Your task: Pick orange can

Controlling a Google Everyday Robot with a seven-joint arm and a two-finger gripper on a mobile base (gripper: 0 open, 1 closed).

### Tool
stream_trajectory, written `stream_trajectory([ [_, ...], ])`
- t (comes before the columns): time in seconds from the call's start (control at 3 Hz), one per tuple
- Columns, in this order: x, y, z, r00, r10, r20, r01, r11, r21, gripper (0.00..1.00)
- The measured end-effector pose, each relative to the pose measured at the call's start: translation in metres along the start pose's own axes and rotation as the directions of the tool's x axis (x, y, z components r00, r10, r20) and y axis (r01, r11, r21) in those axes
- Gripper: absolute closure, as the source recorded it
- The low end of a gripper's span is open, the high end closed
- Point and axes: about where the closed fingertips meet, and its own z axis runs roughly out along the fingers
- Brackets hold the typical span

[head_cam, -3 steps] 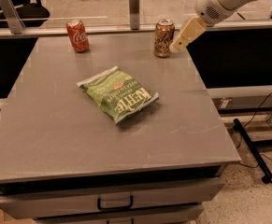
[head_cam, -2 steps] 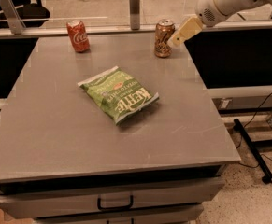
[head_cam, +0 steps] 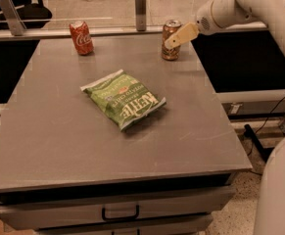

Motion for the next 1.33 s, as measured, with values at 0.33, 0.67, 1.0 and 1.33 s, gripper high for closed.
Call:
stream_trajectory([
  [0.33,0.005,0.009,0.018,0.997,0.082,0.005,-0.082,0.9958,-0.040,0.00],
  [0.67,0.001,0.017,0.035,0.990,0.139,0.035,-0.136,0.9869,-0.087,0.18],
  [1.0,0.001,0.018,0.047,0.981,0.180,0.066,-0.172,0.9788,-0.111,0.42],
  [1.33,-0.006,0.014,0.047,0.971,0.207,0.116,-0.191,0.9726,-0.132,0.65],
])
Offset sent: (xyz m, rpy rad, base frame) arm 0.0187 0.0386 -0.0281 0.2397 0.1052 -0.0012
